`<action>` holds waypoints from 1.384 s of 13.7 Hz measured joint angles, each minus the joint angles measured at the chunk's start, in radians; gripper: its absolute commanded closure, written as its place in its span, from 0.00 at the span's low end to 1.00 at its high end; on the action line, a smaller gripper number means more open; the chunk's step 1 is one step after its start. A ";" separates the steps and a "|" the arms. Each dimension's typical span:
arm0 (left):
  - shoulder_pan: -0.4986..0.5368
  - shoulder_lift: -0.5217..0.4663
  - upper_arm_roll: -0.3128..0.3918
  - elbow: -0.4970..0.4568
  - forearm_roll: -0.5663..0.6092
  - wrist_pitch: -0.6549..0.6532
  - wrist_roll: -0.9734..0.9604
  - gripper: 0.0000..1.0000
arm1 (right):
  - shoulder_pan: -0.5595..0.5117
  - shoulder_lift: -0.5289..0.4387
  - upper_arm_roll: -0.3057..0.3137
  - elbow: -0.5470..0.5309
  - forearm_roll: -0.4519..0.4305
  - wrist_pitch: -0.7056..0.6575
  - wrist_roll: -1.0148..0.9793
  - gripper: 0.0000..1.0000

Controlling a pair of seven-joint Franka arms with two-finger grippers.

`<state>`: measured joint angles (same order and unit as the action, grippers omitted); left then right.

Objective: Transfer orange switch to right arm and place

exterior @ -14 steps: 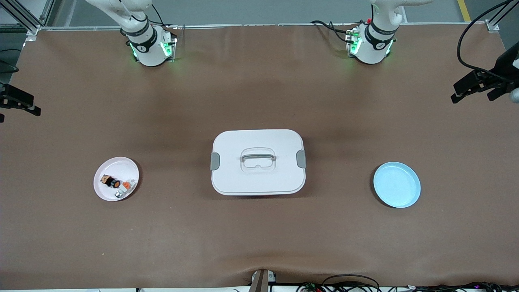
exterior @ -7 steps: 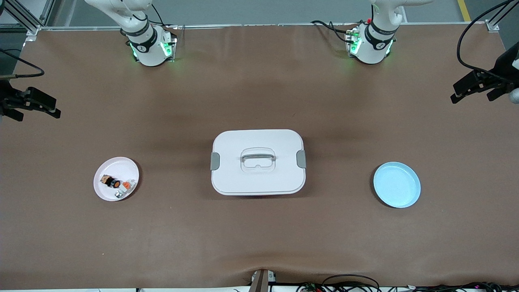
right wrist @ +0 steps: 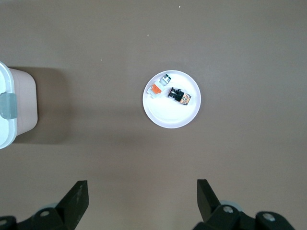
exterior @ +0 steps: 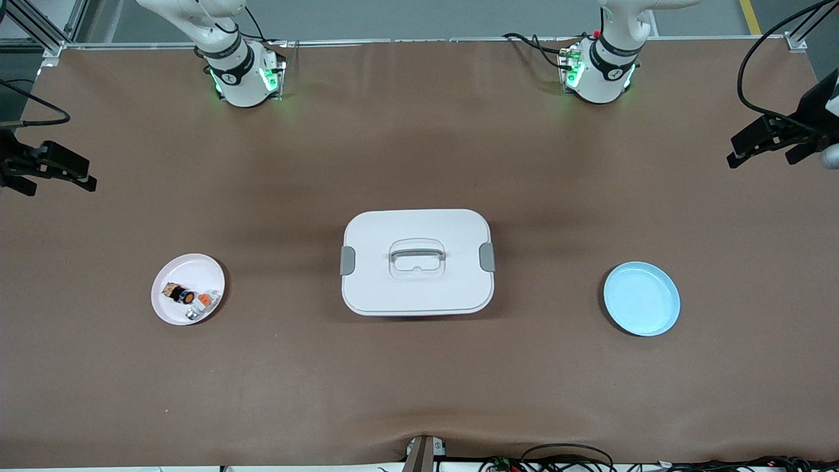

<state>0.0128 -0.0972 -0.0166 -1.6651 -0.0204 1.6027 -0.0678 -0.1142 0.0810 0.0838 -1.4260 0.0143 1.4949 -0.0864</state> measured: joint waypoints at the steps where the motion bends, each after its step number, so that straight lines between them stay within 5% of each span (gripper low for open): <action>1: 0.000 0.000 0.000 0.000 0.000 0.000 0.000 0.00 | 0.001 0.000 -0.002 0.000 0.000 -0.001 0.000 0.00; 8: 0.000 0.001 -0.001 0.000 0.000 0.000 0.000 0.00 | 0.004 -0.003 -0.007 0.000 0.001 -0.022 0.006 0.00; 19: 0.000 0.003 -0.001 0.000 0.000 -0.017 0.000 0.00 | 0.007 -0.004 -0.108 0.026 0.003 -0.036 0.009 0.00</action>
<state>0.0128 -0.0939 -0.0175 -1.6651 -0.0204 1.5858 -0.0678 -0.1068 0.0765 -0.0239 -1.4001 0.0169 1.4585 -0.0776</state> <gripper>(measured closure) 0.000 0.000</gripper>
